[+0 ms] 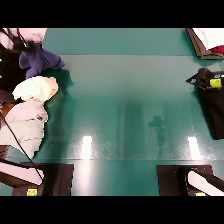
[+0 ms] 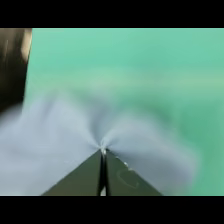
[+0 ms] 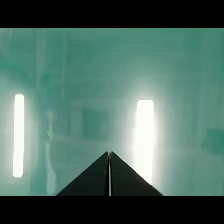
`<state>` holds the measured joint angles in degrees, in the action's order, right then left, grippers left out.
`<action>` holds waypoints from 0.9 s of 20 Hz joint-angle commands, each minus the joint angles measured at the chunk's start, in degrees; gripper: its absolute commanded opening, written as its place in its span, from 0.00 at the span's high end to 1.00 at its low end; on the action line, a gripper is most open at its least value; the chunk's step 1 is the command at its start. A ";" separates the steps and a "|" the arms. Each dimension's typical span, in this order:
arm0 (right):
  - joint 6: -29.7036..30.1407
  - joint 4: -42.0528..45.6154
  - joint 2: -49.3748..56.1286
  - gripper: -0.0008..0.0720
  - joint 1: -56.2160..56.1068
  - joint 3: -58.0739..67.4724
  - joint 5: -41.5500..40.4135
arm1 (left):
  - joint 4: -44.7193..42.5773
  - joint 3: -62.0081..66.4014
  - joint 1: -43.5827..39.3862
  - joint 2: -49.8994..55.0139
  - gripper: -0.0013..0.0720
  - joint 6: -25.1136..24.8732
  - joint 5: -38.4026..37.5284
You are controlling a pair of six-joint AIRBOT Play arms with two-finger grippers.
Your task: Fold the shirts.
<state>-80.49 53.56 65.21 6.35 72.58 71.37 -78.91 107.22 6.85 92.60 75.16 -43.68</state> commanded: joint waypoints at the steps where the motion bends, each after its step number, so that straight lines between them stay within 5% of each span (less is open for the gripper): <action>1: -0.02 -0.09 0.00 0.97 -0.04 7.32 -3.72 | 20.98 9.33 -4.17 -8.46 0.95 -14.19 -4.92; 5: 0.00 -0.04 0.02 0.97 -0.04 17.05 -6.14 | 34.93 10.58 -14.05 -18.08 0.95 -21.64 -11.54; 11: 0.00 0.13 0.00 0.97 -0.04 26.80 -4.72 | 35.04 9.03 -26.73 -22.27 0.95 -19.15 -18.64; 18: 0.02 0.61 0.07 0.97 -0.04 28.30 -1.31 | 35.12 -9.73 -30.69 -17.53 0.95 -14.71 -18.97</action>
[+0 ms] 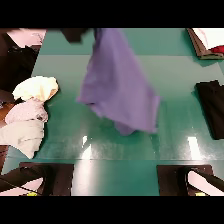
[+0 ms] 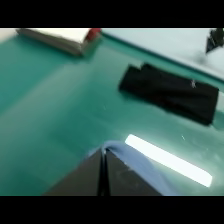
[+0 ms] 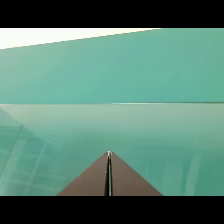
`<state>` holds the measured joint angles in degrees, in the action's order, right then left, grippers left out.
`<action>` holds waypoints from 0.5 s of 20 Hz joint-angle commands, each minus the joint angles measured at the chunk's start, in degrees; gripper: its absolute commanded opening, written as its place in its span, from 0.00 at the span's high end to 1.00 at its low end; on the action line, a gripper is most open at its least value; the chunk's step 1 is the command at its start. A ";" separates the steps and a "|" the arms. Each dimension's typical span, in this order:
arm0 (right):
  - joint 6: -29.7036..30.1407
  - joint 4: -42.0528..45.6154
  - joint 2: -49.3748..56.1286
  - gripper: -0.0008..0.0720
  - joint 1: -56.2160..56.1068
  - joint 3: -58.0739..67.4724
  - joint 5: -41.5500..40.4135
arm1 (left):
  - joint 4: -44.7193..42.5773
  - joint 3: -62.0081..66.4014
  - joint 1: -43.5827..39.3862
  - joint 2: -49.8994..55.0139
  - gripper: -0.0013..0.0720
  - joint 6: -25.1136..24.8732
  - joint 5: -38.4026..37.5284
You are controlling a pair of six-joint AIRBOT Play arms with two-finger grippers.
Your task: Fold the shirts.
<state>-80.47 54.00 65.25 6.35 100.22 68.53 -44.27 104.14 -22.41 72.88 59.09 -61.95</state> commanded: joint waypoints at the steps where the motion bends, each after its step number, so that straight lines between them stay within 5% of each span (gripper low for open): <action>1: 0.00 0.17 0.02 0.97 -0.04 0.66 2.01 | -0.20 -8.48 -1.22 3.67 0.95 2.78 -0.63; 2: 0.00 0.17 0.02 0.97 -0.04 0.66 2.58 | -2.16 -9.46 -0.59 4.94 0.85 5.40 -0.87; 3: 0.00 0.20 0.02 0.97 -0.04 0.66 3.15 | -5.44 -9.55 0.70 6.14 0.34 9.05 -1.55; 4: 0.00 0.22 0.02 0.97 -0.04 0.66 3.80 | -8.11 -9.55 2.71 6.49 0.00 13.22 -2.40; 10: 0.02 0.22 0.13 0.97 -0.04 0.66 5.20 | -9.46 -12.61 17.84 5.35 0.02 19.76 -21.38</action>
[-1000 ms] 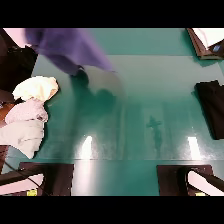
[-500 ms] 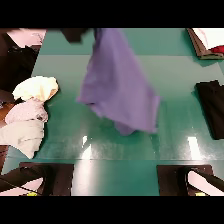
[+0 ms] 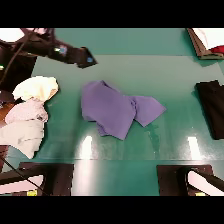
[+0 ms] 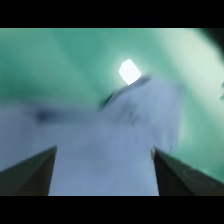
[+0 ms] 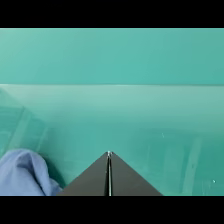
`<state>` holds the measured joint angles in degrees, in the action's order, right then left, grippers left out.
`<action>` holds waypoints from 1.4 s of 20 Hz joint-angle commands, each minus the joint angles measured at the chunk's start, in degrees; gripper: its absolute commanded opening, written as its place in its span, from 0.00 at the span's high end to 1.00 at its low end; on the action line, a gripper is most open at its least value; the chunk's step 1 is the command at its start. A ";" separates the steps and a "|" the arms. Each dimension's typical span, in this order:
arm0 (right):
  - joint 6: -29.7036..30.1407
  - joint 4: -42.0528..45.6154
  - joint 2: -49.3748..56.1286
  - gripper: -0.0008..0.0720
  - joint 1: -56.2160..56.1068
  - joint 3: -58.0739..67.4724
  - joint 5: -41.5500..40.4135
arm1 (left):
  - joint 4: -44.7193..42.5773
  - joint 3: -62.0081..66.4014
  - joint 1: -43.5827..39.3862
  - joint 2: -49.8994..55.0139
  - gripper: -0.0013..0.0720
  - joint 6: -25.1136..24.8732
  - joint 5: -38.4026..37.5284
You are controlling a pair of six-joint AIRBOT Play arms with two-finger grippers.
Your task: Fold the shirts.
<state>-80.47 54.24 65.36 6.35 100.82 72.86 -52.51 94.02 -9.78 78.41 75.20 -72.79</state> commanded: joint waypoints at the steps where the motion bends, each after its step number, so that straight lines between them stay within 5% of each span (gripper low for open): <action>1: 0.02 0.00 0.02 0.97 -0.04 0.07 0.85 | -1.20 -6.58 5.29 -1.60 0.02 3.96 -10.23; 5: 0.02 0.00 0.02 0.97 -0.04 0.07 0.87 | 0.39 -32.28 0.85 -10.91 0.02 4.52 1.44; 9: 0.02 -0.07 0.00 0.97 -0.04 -0.74 0.81 | 11.76 -51.25 -5.14 -14.97 0.02 4.33 13.66; 15: 0.00 -0.24 -0.09 0.97 -0.04 -7.91 2.58 | 15.26 -55.87 -13.29 -14.47 0.02 4.57 30.45; 20: 0.00 -0.63 -0.11 0.97 -0.07 -12.55 2.60 | 16.81 -55.80 -13.68 -11.76 0.02 5.88 31.71; 21: 0.00 -0.61 -0.11 0.97 -0.04 -12.85 2.62 | 18.01 -55.76 -13.68 -11.74 0.19 5.77 33.07; 23: 0.00 -0.59 -0.15 0.97 -0.07 -12.83 2.49 | 18.71 -54.55 -13.68 -11.76 0.78 5.40 34.49; 24: 0.00 -0.59 -0.17 0.97 -0.04 -12.81 2.56 | 18.67 -53.27 -13.51 -11.96 0.94 5.03 34.32; 28: 0.02 -0.02 -0.15 0.97 -0.04 -12.83 4.31 | 17.99 -41.38 -7.45 -16.24 0.95 0.37 22.75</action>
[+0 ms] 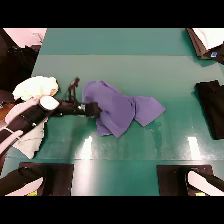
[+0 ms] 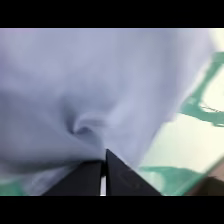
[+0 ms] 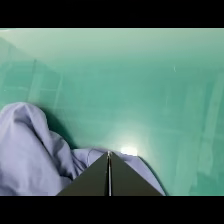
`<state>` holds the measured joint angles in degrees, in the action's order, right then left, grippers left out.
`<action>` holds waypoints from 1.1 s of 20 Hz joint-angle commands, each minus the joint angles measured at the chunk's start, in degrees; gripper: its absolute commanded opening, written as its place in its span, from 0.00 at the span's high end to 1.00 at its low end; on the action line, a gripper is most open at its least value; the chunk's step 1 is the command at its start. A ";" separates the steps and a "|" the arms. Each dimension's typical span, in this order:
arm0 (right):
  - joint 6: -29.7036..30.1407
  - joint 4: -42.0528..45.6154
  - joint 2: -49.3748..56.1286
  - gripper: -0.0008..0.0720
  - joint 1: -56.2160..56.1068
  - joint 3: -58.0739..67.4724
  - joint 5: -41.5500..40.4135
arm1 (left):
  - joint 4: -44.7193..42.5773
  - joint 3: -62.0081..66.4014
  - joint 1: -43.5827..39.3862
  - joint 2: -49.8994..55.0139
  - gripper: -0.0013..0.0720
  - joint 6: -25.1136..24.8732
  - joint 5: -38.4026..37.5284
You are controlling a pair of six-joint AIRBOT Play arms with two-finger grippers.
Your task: Fold the shirts.
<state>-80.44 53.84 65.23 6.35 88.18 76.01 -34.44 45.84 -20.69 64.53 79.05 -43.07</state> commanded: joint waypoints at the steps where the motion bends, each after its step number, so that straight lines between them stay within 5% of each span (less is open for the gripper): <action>1: 0.02 0.39 0.00 0.97 -0.04 -0.20 2.05 | -0.92 10.82 6.16 -4.13 0.95 -4.66 -10.58; 6: 2.95 0.07 4.09 0.94 -0.11 -0.20 9.64 | -10.86 24.85 16.02 -9.29 0.95 -4.50 -20.65; 8: 2.95 0.09 8.81 0.34 -0.20 -0.20 13.27 | -14.19 26.40 17.90 -9.35 0.95 -4.46 -22.56; 9: 2.95 0.09 11.54 0.27 -0.22 -0.20 14.19 | -15.08 26.40 18.40 -9.29 0.95 -4.28 -22.93; 22: 13.68 0.13 40.41 0.27 -12.07 -0.15 5.46 | -16.65 26.23 18.53 -8.98 0.95 -2.51 -25.53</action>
<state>-68.10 54.00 101.10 -3.40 88.01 83.77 -50.87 72.03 -2.20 55.44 75.46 -68.29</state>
